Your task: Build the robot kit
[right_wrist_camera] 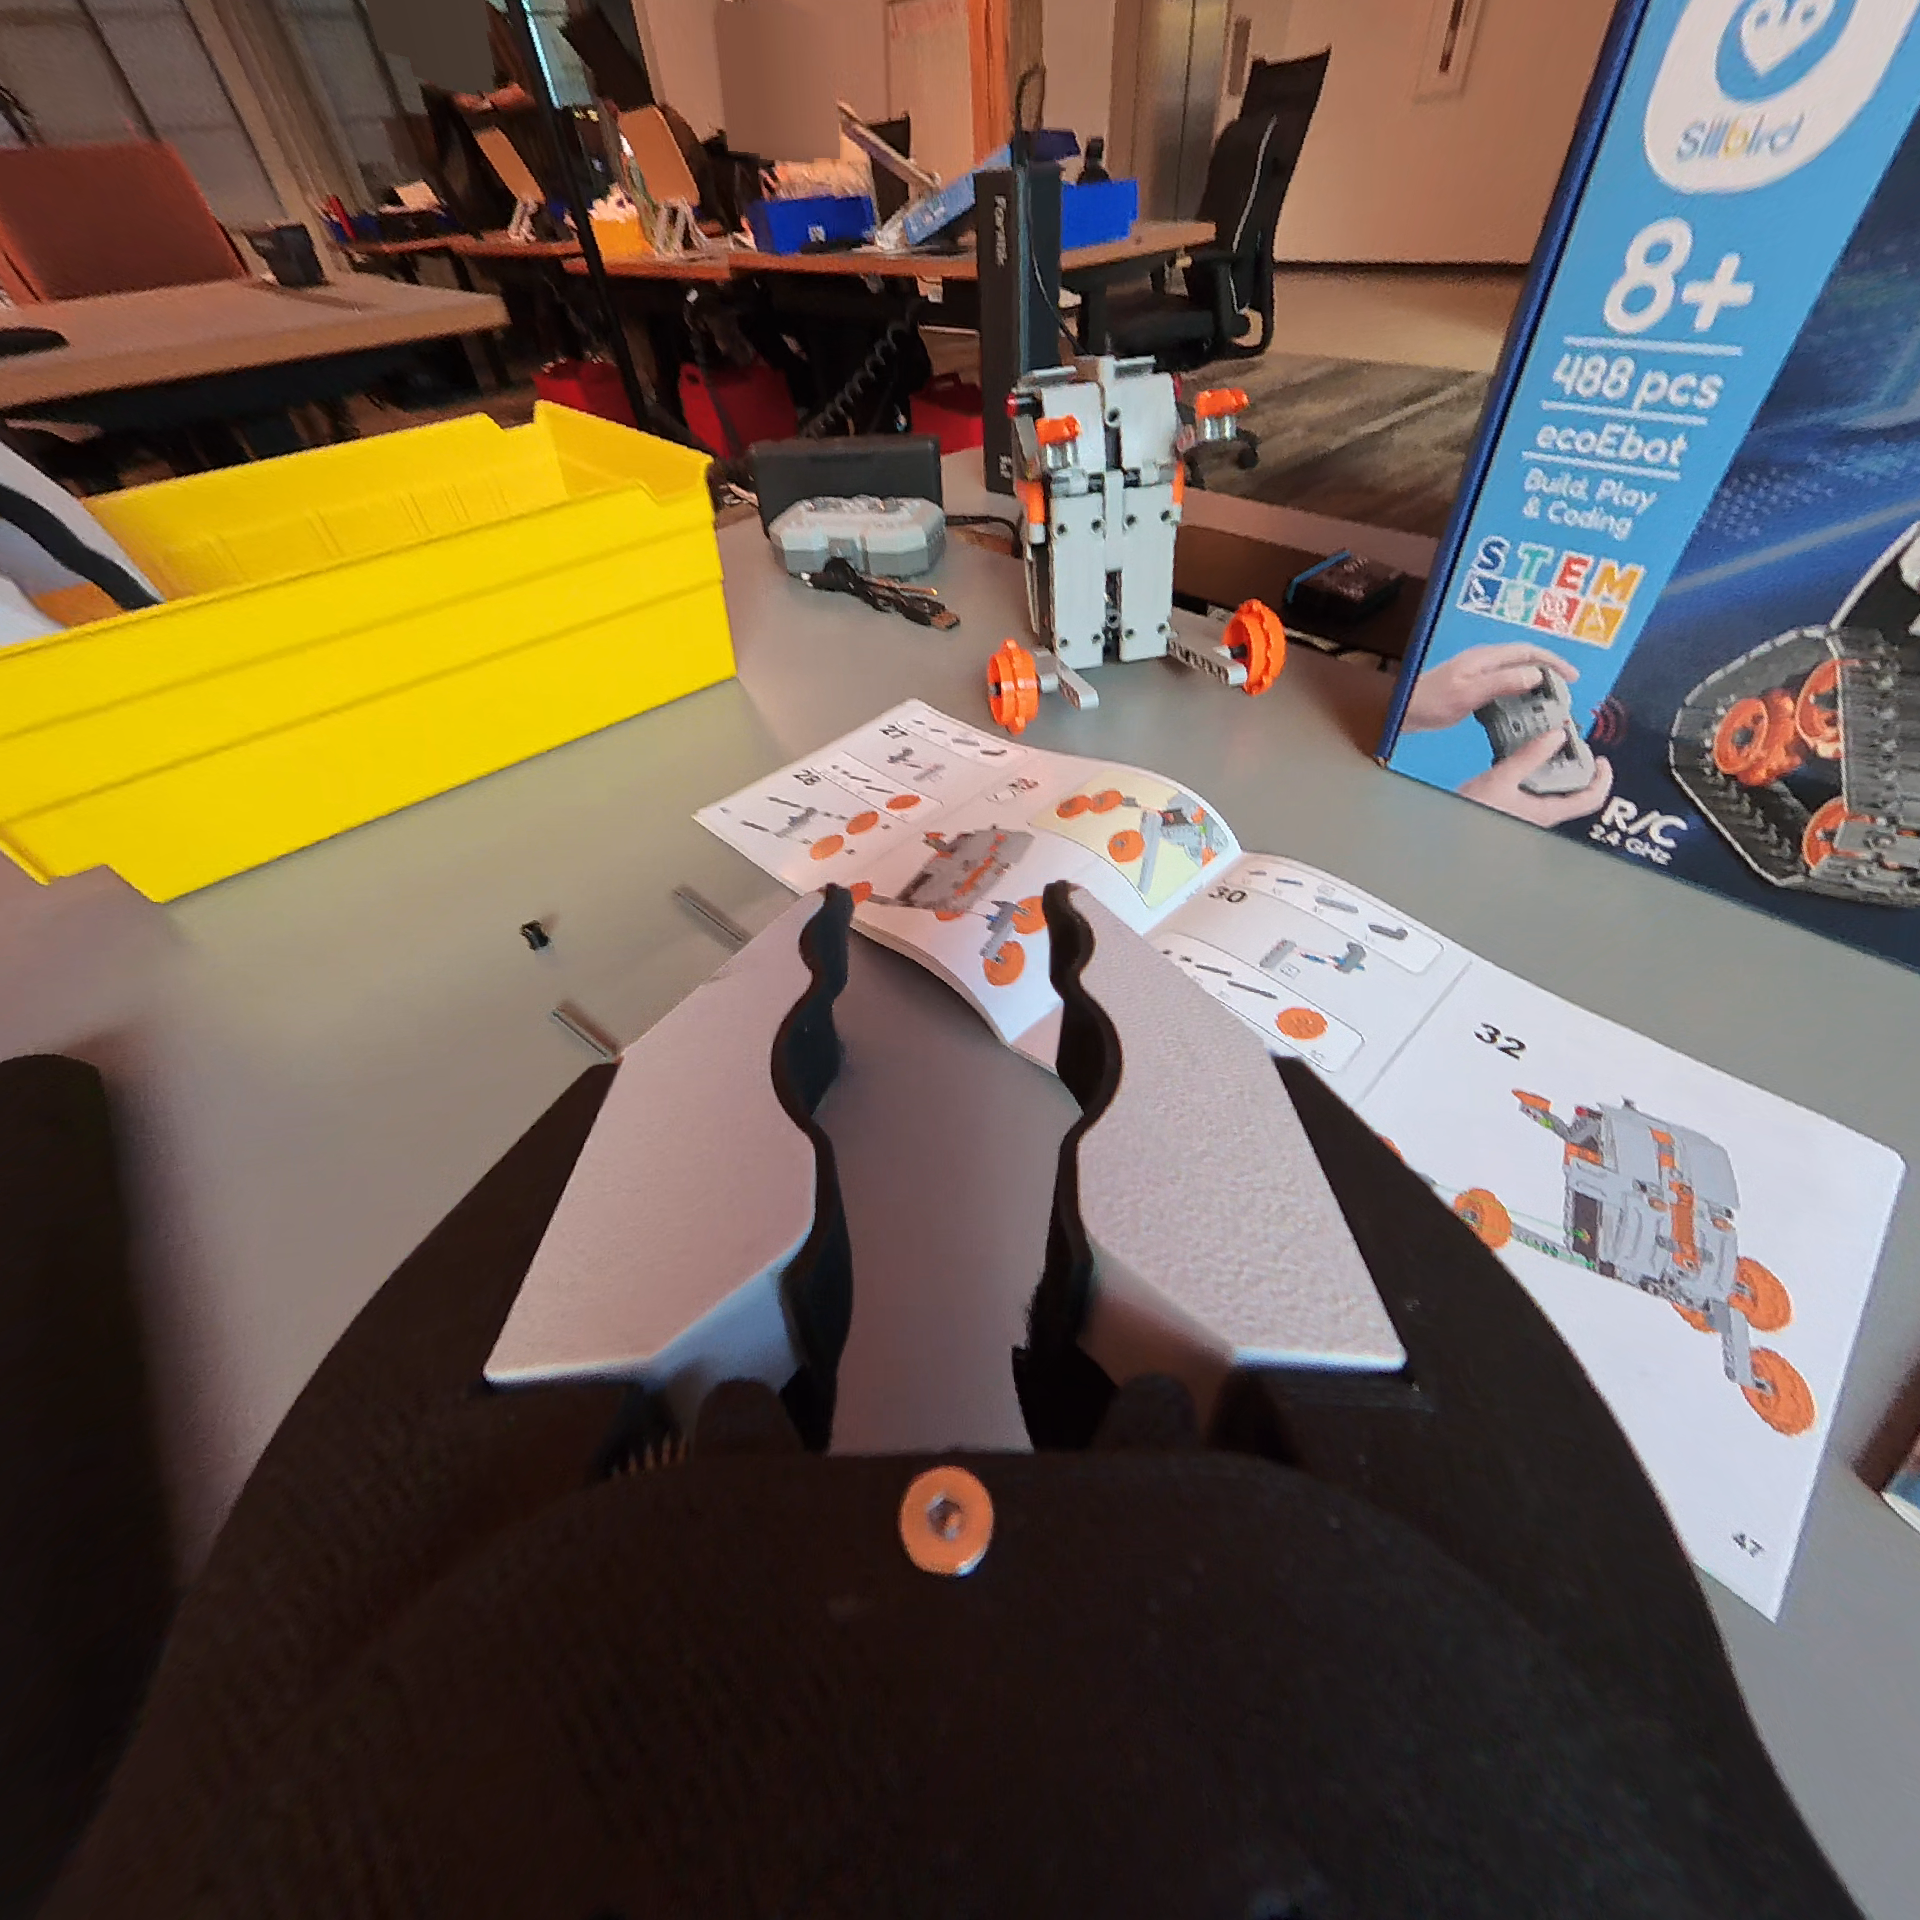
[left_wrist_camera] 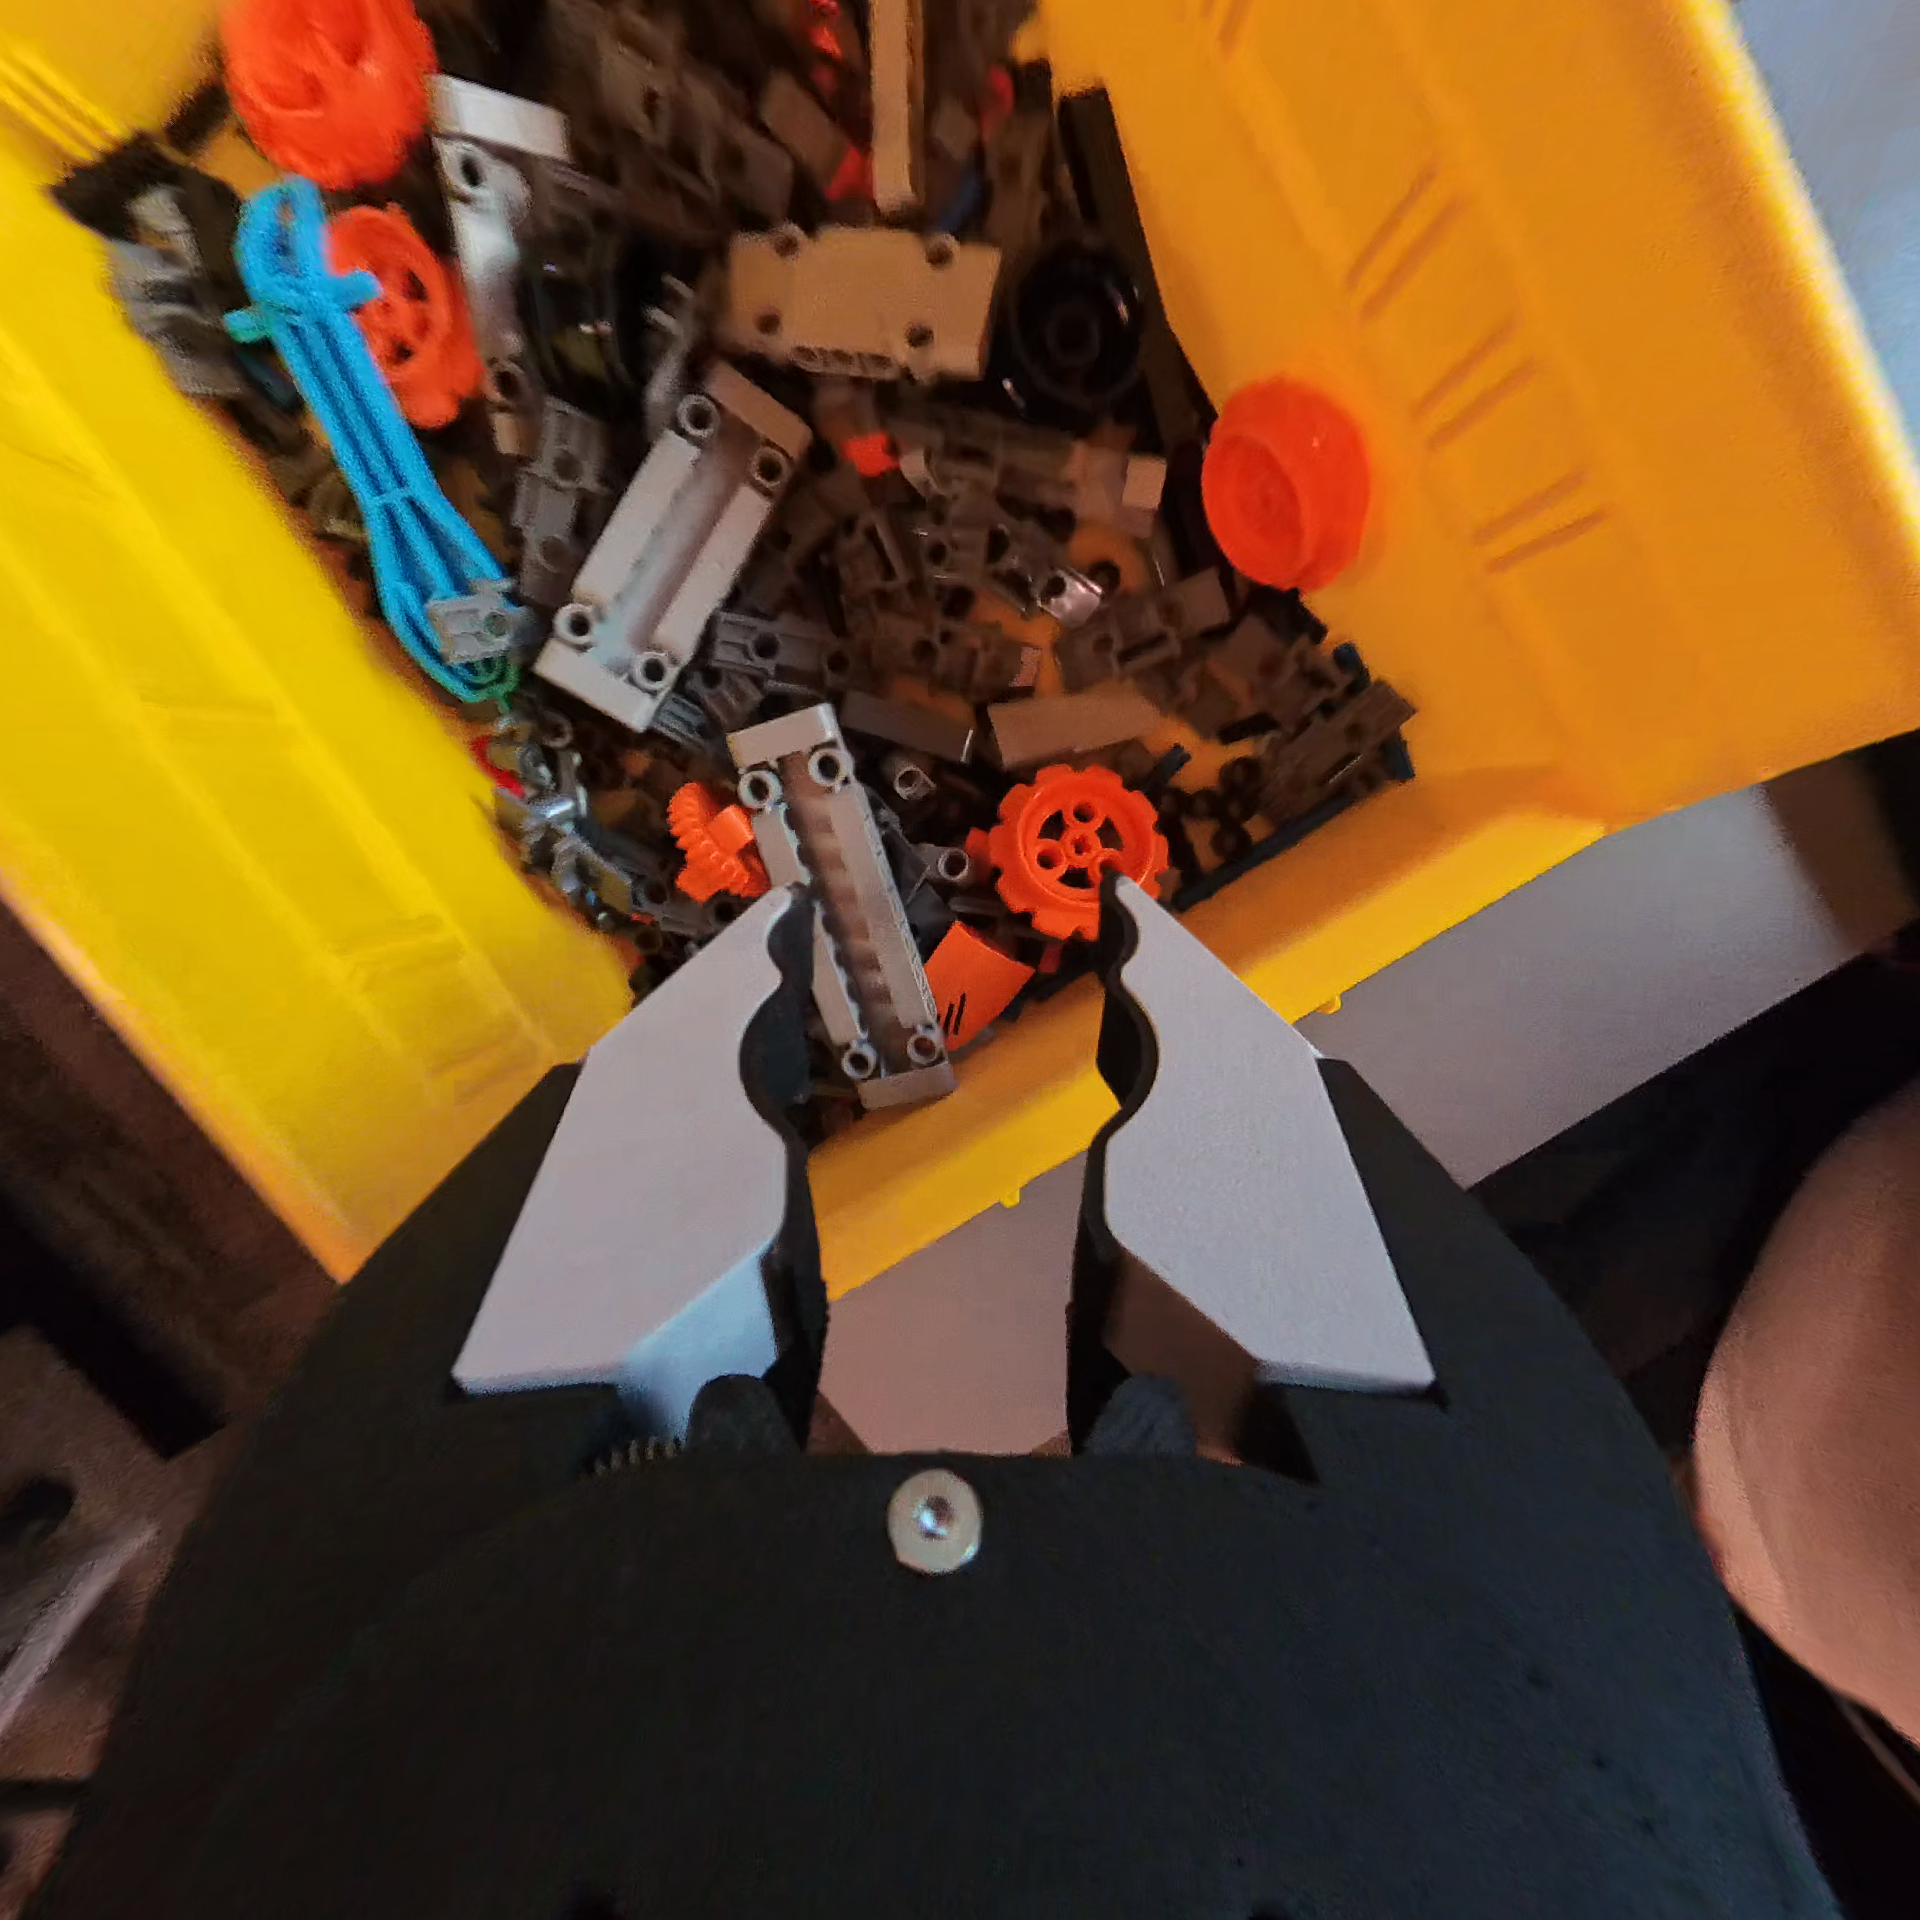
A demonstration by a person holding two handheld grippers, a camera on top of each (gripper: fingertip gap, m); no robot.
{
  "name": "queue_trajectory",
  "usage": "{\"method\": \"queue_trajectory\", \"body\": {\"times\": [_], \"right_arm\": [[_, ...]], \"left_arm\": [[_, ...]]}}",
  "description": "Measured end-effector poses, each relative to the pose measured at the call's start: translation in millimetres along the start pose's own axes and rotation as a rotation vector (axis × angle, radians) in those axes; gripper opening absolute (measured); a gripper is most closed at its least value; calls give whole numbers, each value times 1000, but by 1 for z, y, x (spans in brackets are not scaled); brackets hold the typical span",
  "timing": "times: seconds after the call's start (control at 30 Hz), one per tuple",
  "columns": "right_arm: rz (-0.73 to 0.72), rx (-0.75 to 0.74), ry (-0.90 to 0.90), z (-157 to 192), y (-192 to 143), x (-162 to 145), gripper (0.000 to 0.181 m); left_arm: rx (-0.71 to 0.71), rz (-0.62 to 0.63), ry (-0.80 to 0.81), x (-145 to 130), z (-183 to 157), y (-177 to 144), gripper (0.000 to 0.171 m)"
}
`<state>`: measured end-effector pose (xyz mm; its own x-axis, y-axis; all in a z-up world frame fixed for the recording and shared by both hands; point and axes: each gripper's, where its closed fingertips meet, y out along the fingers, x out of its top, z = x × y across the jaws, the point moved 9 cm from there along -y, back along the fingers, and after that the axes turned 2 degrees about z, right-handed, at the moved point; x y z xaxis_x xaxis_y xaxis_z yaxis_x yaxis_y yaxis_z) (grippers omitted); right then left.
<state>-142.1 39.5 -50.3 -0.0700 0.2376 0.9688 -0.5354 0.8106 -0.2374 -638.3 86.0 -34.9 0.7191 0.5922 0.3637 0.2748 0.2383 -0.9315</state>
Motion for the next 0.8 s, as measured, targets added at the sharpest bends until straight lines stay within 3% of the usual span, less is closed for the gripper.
{"method": "queue_trajectory", "body": {"times": [0.13, 0.3, 0.37, 0.47, 0.6, 0.63, 0.67, 0.8], "right_arm": [[7, -14, 19, -5, 0, -3, 37], [26, -24, 39, -10, 2, -7, 37], [35, -26, 35, -10, 3, -8, 37], [48, -31, 27, -10, 4, -10, 37], [61, -39, 32, -12, 5, -13, 37], [63, -43, 34, -12, 5, -13, 37], [64, -45, 35, -13, 5, -14, 37], [71, -54, 38, -14, 5, -15, 37]], "left_arm": [[76, 107, 140, 10, 0, 24, 57], [36, 133, 226, 19, -5, 33, 58], [22, 130, 223, 20, 0, 34, 44], [91, 128, 199, 23, 18, 33, 6], [168, 91, 131, 27, 33, 32, 7], [162, 69, 119, 29, 32, 29, 17], [142, 36, 126, 32, 26, 26, 29], [-31, -41, 292, 40, -15, 26, 25]]}}
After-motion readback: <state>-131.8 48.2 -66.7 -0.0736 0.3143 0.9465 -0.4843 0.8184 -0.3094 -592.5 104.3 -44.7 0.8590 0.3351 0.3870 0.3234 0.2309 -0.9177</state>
